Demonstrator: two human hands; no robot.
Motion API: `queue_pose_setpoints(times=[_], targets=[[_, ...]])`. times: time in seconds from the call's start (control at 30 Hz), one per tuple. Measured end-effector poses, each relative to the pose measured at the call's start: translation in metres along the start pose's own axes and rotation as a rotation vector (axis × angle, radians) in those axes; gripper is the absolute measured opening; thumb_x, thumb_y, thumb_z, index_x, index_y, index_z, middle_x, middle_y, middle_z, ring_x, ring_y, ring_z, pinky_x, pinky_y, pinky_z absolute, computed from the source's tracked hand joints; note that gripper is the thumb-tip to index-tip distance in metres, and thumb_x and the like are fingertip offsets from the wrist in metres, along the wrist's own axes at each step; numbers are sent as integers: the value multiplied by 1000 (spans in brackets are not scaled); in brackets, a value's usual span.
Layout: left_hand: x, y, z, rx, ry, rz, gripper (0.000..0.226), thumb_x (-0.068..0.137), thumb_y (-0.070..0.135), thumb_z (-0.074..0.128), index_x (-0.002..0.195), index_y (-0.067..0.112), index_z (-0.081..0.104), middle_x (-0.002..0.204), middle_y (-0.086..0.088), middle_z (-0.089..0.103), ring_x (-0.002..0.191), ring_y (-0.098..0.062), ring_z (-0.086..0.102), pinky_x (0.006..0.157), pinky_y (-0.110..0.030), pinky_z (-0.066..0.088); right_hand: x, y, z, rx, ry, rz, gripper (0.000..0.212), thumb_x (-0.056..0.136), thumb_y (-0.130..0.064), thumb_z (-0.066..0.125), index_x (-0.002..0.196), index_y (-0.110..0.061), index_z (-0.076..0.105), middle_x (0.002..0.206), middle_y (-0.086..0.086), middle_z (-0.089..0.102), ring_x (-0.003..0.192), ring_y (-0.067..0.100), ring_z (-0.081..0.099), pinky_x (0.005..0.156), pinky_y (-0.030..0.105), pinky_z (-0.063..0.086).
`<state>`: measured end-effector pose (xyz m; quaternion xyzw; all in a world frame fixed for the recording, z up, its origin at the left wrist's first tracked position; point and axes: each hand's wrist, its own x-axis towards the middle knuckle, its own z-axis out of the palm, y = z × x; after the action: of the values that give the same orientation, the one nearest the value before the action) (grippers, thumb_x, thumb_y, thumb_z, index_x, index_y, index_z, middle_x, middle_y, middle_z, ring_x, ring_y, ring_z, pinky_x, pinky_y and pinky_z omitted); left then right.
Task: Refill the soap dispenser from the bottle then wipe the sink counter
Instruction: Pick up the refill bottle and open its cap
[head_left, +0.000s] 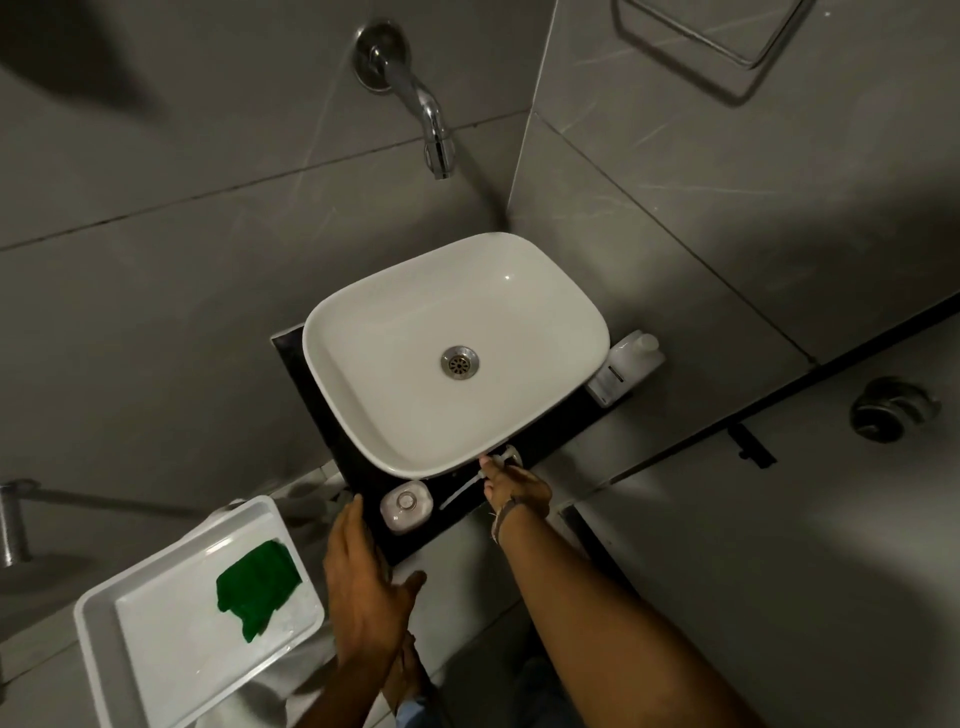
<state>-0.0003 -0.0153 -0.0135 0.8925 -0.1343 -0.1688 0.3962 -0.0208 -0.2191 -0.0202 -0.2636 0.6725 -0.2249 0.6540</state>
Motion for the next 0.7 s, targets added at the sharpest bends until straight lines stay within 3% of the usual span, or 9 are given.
queue_pose_setpoints(times=[0.07,0.13,0.2,0.27,0.37,0.53,0.63,0.7], targets=[[-20,6,-3,84,58,47,129,50,10,106,160,11,39,155,-22,42,138,-47,46,110,-61,48,-4,-4,-6,13,0,17,18,76,13,82,84,16,66,93,30,67,81,34,63,80,50,62],[-37,15,2,123,115,123,120,48,11,106,154,6,49,144,-22,45,128,-48,48,102,-62,51,-1,-8,-16,83,-21,55,21,81,20,72,72,7,59,86,29,64,83,37,62,60,42,64],[-49,30,10,124,140,218,98,58,19,100,146,5,59,136,-18,46,121,-42,48,96,-59,52,1,-13,-24,45,-28,49,19,80,17,76,73,7,62,79,24,66,87,40,64,70,47,64],[-53,54,19,44,86,306,72,75,32,82,141,14,64,131,-12,54,116,-32,53,94,-51,54,2,-22,-36,-34,-26,19,25,75,10,85,94,12,68,83,23,71,84,37,69,84,49,62],[-43,100,43,-74,-91,398,46,92,37,61,137,28,60,128,4,64,114,-19,62,94,-41,56,14,-48,-66,-130,-4,-60,40,76,8,85,113,7,69,83,15,71,69,26,68,70,37,61],[2,177,117,12,-271,411,59,97,22,69,153,18,50,149,-2,56,138,-23,54,112,-34,46,52,-121,-116,-297,140,-355,40,75,-2,88,112,-7,72,109,15,76,98,33,73,93,50,60],[30,225,156,85,-310,379,65,101,25,66,160,15,40,159,-6,47,144,-25,50,115,-39,45,71,-166,-125,-360,110,-485,50,74,-5,90,119,-7,69,116,12,74,101,27,70,97,47,59],[49,252,178,134,-309,359,68,101,26,66,162,18,36,158,-6,48,142,-29,52,111,-44,49,87,-187,-121,-337,41,-477,52,75,-1,88,122,-2,67,120,14,72,107,31,70,97,48,59]])
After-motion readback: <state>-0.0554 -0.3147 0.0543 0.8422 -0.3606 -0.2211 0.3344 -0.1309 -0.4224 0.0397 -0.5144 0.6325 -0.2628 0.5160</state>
